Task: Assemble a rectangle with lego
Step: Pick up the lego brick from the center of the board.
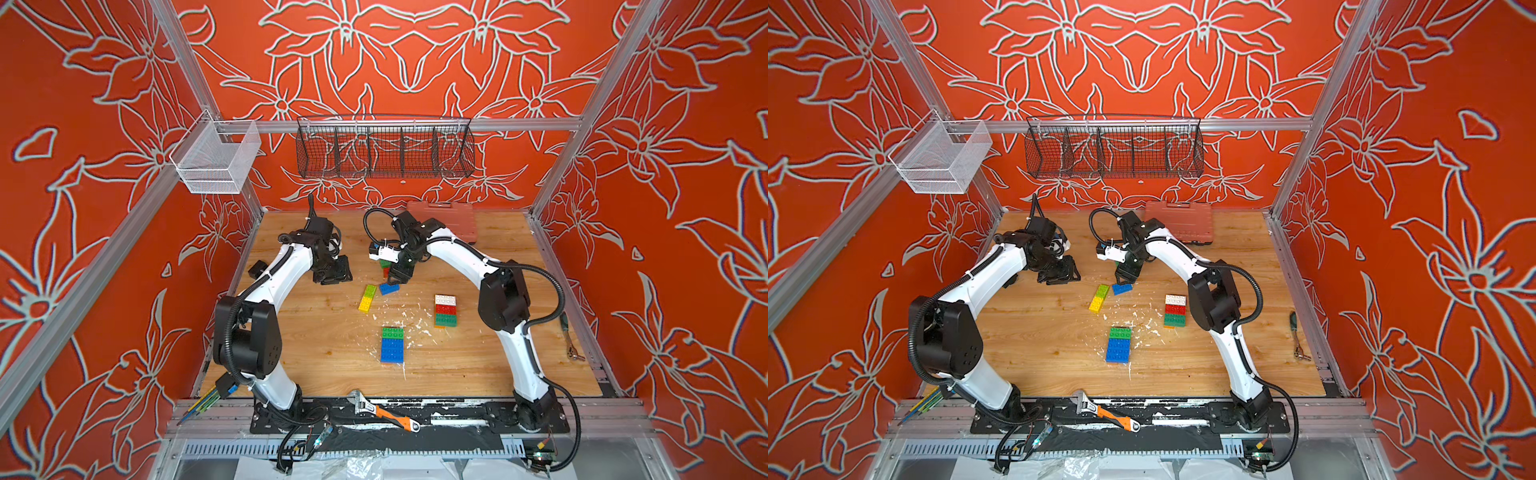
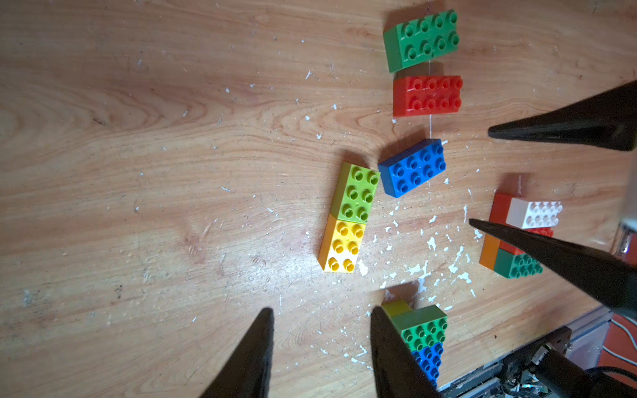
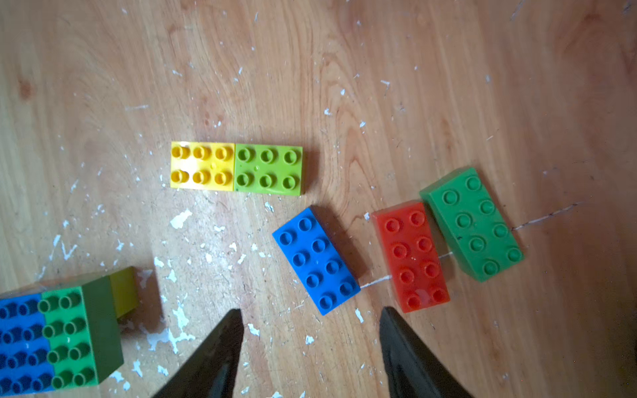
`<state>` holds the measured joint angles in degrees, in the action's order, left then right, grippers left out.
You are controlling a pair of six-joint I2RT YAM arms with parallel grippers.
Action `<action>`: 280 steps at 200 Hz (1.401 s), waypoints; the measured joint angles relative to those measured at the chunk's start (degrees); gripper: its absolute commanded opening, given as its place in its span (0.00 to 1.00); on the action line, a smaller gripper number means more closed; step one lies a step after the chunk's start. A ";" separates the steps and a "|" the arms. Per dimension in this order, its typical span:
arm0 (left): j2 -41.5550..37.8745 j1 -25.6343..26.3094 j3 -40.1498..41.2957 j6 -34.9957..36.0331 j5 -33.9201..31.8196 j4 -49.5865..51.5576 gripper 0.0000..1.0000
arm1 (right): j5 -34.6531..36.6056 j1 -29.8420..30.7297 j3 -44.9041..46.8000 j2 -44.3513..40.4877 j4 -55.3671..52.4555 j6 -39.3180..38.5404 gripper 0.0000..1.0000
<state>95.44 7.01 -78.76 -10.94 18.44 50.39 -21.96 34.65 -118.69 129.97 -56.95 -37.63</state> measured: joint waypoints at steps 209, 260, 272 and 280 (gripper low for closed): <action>2.29 -1.05 1.68 -1.77 3.15 -1.20 0.43 | 2.40 2.73 -13.44 12.55 -6.78 -8.35 0.66; 1.31 -1.05 1.92 -1.97 3.15 -1.20 0.43 | 2.73 3.19 -14.53 14.05 -6.64 -8.57 0.62; 1.31 -1.05 1.97 -1.95 3.13 -1.20 0.43 | 2.99 3.32 -14.53 14.19 -6.64 -8.59 0.61; 1.29 -1.05 2.03 -1.95 3.15 -1.22 0.43 | 3.32 3.43 -14.53 14.25 -6.62 -8.59 0.58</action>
<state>96.73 5.96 -76.73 -12.88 21.58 49.17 -18.63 38.09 -133.23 144.22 -63.57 -46.22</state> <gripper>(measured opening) 0.426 0.605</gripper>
